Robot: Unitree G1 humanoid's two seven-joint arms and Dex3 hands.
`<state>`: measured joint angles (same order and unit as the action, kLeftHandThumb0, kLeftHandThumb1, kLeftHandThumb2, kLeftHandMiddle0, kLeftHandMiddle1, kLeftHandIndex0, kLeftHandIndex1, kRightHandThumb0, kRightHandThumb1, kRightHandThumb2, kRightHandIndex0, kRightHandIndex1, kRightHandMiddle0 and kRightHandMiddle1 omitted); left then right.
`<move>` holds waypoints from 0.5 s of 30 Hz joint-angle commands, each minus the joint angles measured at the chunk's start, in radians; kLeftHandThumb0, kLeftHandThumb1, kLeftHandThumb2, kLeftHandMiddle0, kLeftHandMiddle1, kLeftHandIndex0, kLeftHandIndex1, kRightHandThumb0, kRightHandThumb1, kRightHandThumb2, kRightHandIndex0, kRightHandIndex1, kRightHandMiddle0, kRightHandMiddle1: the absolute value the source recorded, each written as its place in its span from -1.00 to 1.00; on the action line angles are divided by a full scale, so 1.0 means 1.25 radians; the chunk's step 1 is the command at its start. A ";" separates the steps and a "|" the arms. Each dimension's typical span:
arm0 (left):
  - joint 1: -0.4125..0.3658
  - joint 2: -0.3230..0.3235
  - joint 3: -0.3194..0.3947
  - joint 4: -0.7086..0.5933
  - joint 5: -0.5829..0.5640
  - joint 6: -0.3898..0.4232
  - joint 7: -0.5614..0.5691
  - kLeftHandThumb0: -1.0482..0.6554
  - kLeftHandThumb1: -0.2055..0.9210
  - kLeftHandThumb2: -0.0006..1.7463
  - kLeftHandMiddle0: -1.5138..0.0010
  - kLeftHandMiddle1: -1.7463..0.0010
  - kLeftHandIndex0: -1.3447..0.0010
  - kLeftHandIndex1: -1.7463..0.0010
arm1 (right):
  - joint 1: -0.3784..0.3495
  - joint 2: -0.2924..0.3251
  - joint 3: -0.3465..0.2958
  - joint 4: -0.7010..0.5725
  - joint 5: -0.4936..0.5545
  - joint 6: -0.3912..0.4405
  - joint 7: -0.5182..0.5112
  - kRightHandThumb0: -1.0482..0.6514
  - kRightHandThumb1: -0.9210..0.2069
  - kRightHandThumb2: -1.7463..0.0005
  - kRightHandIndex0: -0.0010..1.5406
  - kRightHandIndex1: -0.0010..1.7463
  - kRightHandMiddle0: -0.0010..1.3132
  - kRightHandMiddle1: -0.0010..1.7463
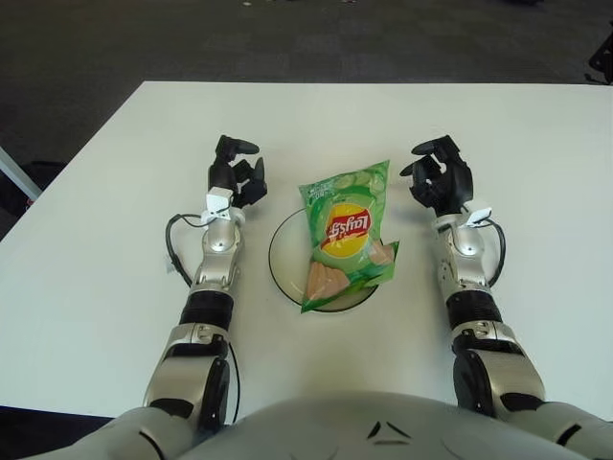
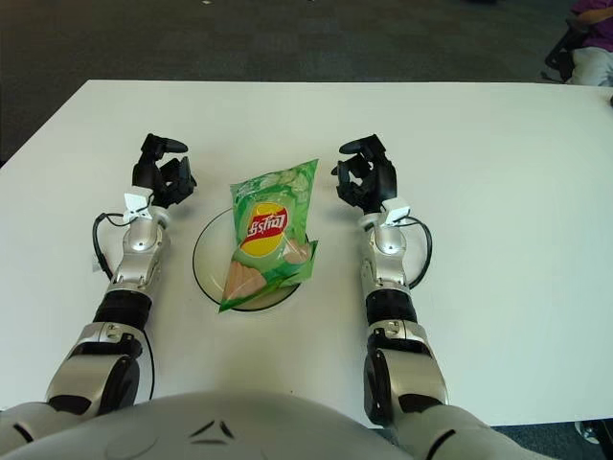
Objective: Put the snack into the plate.
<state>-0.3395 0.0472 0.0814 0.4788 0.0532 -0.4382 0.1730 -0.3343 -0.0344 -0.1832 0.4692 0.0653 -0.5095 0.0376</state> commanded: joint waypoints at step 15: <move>0.047 -0.016 -0.005 -0.116 -0.019 0.019 -0.030 -0.21 0.65 -0.11 -0.18 -1.00 0.52 -1.00 | 0.027 0.015 0.038 -0.118 -0.037 0.090 -0.078 0.23 -0.07 -0.41 -0.26 1.00 -0.50 0.97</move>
<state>-0.2945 0.0314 0.0733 0.3667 0.0355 -0.4316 0.1410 -0.3093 -0.0248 -0.1469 0.3436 0.0378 -0.4071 -0.0420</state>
